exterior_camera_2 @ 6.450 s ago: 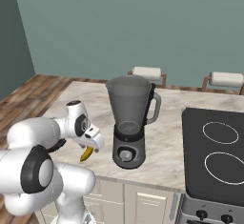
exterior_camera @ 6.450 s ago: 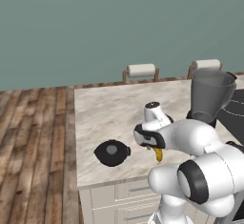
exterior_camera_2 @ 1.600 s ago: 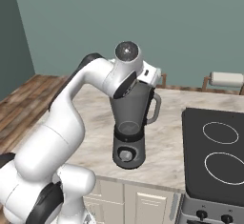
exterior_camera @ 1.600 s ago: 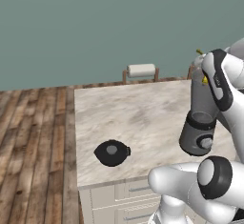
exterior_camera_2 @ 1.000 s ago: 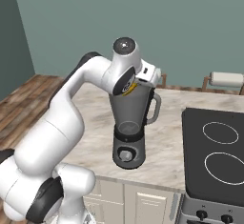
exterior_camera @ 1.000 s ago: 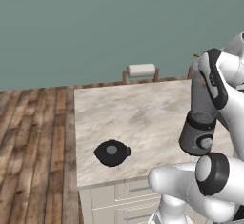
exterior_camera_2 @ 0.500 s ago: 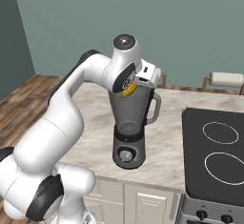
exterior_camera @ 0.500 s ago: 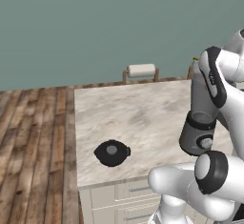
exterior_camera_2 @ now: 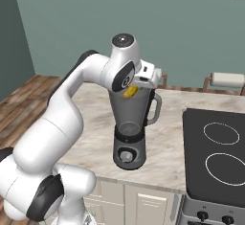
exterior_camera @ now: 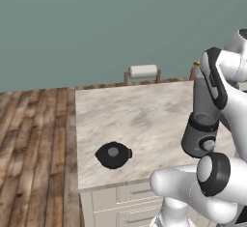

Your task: Open the blender lid, put the banana in the blender, close the lid, and start the blender.

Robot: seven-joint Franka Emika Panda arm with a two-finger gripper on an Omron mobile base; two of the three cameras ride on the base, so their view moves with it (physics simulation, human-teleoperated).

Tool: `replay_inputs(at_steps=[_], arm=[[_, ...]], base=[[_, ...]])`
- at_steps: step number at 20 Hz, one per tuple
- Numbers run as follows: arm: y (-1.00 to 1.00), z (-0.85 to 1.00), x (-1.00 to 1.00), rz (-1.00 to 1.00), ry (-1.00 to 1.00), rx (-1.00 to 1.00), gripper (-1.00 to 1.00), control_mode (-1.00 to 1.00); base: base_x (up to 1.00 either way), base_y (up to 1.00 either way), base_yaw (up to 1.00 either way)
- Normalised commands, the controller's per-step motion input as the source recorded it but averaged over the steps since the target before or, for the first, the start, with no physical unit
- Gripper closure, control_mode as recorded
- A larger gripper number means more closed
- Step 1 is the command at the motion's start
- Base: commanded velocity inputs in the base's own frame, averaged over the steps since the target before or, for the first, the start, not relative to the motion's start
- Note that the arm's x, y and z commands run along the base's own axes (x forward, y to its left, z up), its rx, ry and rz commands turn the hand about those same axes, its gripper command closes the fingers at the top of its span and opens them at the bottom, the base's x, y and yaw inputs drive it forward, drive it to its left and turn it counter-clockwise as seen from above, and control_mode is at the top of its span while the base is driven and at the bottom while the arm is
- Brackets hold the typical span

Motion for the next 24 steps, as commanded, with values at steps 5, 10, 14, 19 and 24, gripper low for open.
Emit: replay_inputs(at_steps=[5, 10, 14, 19, 24], arm=[[0.01, -0.34, 0.0, 0.03, 0.02, -0.02, -1.0, -1.0], [0.0, -0.07, -0.01, 0.01, 0.0, 0.0, -1.0, -1.0], [0.0, 0.27, -0.22, 0.0, 0.0, 0.0, -1.0, -1.0], [0.06, 0.61, -0.4, 0.0, -0.01, 0.0, -1.0, -1.0], [0.46, 0.34, -0.61, 0.0, -0.01, 0.0, -1.0, -1.0]], base=[[0.0, 0.0, 0.0], [0.0, 0.0, 0.0], [0.0, 0.0, 0.0], [0.0, 0.0, 0.0], [0.0, 0.0, 0.0]])
